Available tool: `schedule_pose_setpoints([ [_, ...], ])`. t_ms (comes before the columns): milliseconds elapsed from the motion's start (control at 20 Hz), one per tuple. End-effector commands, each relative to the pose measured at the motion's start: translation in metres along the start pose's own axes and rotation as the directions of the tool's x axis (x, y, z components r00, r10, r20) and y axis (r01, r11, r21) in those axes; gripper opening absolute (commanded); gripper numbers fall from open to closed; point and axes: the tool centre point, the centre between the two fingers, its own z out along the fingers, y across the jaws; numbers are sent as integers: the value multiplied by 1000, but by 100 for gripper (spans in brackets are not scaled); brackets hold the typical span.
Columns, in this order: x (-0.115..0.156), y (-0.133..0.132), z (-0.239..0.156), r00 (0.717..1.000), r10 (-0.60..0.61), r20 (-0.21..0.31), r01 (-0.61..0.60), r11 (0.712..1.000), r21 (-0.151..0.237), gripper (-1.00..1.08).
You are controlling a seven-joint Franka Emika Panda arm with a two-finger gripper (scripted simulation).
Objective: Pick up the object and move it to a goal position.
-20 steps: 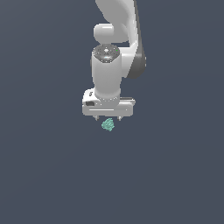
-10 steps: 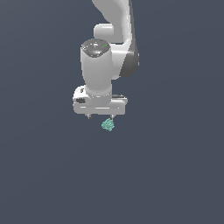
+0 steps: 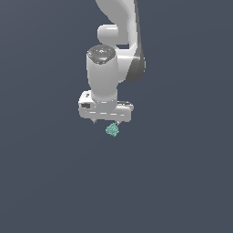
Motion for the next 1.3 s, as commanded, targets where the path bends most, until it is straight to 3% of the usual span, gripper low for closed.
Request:
schedule_pose_setpoints([
  [0,-3,-2,6,999,37,2,-37,999,3,100],
  [250,-11,-7,22,990,142,7,-142,990,9,100],
  [500,-23,-12,41,962,273,14,-273,962,13,100],
  [1250,-56,-21,87,808,588,32,-588,809,8,100],
])
